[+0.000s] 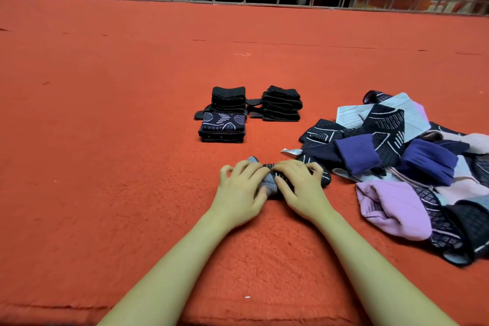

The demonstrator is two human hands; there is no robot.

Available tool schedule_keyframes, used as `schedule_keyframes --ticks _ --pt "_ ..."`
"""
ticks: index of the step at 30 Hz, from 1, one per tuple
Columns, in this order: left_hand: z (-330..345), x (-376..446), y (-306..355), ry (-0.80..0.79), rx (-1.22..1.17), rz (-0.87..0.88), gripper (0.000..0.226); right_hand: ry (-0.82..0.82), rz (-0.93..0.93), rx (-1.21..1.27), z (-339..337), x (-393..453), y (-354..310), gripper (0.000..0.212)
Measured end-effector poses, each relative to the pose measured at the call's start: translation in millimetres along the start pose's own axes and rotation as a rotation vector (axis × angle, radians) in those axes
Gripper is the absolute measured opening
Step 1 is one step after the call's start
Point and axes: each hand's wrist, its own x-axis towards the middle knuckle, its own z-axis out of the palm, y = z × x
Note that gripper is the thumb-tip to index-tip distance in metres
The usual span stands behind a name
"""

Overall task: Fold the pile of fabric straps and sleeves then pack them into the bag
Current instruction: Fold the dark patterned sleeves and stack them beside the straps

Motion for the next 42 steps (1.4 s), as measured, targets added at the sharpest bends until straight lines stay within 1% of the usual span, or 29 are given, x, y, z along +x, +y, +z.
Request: schedule_keyframes --ticks 3,5,8,10,13,15,17,19,23,25,28,30,32,34,37,40,42 --pt "13 -4 -2 0.023 0.083 -0.014 0.041 -0.024 0.036 0.050 3 -3 4 0.038" --pt "17 -4 -2 0.060 0.085 -0.022 0.034 -0.030 0.025 0.040 5 -4 5 0.037" --pt "18 -3 -6 0.139 -0.055 -0.095 0.026 -0.036 -0.008 0.022 7 -6 5 0.036" --pt "17 -3 -8 0.168 -0.168 -0.176 0.027 -0.032 -0.034 0.005 9 -5 5 0.032" --pt "13 -2 -8 0.235 -0.270 -0.220 0.030 0.047 -0.008 -0.014 11 -3 5 0.025" --pt "9 -3 -8 0.326 -0.321 -0.295 0.028 0.095 0.016 -0.031 11 -3 6 0.022" --pt "6 -4 -9 0.412 -0.351 -0.406 0.028 0.153 0.030 -0.070 11 -3 6 0.026" --pt "6 -5 -9 0.425 -0.336 -0.455 0.028 0.213 0.054 -0.114 10 -1 5 0.031" --pt "7 -5 -8 0.391 -0.292 -0.374 0.024 0.250 0.113 -0.100 11 3 3 0.032" --pt "6 -5 -7 0.356 -0.300 -0.305 0.021 0.253 0.105 -0.090 13 7 1 0.032" --pt "3 -7 -9 0.233 -0.215 -0.154 0.028 0.275 0.072 -0.169 14 12 -2 0.031" --pt "0 -5 -11 0.181 -0.123 -0.020 0.026 0.261 0.073 -0.200 13 15 -2 0.031" --pt "-3 -3 -14 0.192 -0.055 0.101 0.016 0.234 0.080 -0.199 12 19 -2 0.031" --pt "-8 1 -16 0.214 -0.050 0.158 0.010 0.212 0.104 -0.198 10 23 0 0.032" --pt "-16 5 -17 0.291 -0.150 0.100 0.009 0.177 0.195 -0.255 4 33 7 0.036" --pt "-22 8 -13 0.407 -0.294 -0.063 0.010 0.081 0.259 -0.275 -6 45 12 0.035" --pt "-24 9 -9 0.455 -0.379 -0.190 0.011 0.027 0.284 -0.270 -14 52 15 0.033"
